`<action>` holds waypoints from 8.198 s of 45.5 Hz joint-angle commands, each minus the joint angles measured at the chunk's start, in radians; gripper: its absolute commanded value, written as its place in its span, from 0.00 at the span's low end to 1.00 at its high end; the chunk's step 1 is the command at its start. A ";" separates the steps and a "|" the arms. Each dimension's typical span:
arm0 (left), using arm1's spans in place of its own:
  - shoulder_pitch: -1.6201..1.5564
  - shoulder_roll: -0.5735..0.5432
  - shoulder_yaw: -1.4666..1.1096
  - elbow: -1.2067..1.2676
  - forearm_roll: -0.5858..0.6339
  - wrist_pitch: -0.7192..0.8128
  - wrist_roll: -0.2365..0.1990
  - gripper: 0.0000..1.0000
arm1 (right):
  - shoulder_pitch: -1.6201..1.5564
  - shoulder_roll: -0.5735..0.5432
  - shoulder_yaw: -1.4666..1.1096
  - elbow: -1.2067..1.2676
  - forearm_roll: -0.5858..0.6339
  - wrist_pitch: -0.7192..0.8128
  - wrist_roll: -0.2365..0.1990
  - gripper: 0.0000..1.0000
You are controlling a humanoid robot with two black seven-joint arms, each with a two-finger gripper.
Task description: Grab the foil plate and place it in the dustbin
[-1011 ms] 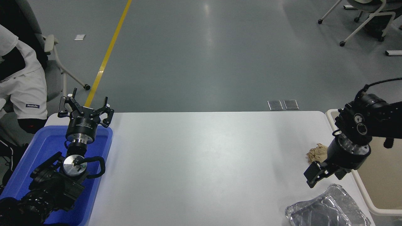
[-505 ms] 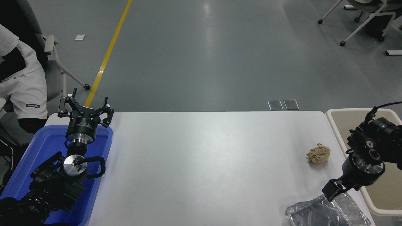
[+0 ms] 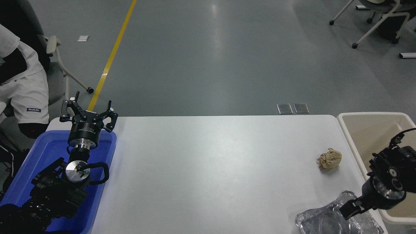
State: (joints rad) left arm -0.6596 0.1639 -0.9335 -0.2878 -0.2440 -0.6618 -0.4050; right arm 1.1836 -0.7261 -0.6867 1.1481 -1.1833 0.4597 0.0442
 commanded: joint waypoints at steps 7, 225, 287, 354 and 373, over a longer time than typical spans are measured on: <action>0.000 0.000 -0.001 -0.001 0.000 -0.001 0.000 0.99 | -0.039 -0.018 -0.004 -0.036 -0.006 -0.121 0.000 1.00; 0.000 0.000 -0.001 -0.001 0.000 -0.001 0.000 0.99 | 1.125 -0.137 -0.419 0.179 0.507 0.326 -0.142 0.00; 0.000 0.000 -0.001 -0.001 0.000 -0.001 0.000 0.99 | 0.179 -0.314 0.243 -0.510 0.585 0.326 -0.141 0.00; 0.000 0.000 -0.001 -0.001 0.000 -0.001 0.000 0.99 | -0.504 0.142 0.608 -0.990 1.047 -0.415 -0.132 0.00; 0.000 0.000 -0.001 -0.001 0.000 -0.001 0.000 0.99 | -0.550 0.221 0.607 -1.025 1.093 -0.493 -0.130 0.00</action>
State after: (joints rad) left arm -0.6593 0.1641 -0.9342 -0.2878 -0.2439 -0.6627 -0.4050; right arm 0.6642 -0.5571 -0.0830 0.1612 -0.1098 0.0093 -0.0867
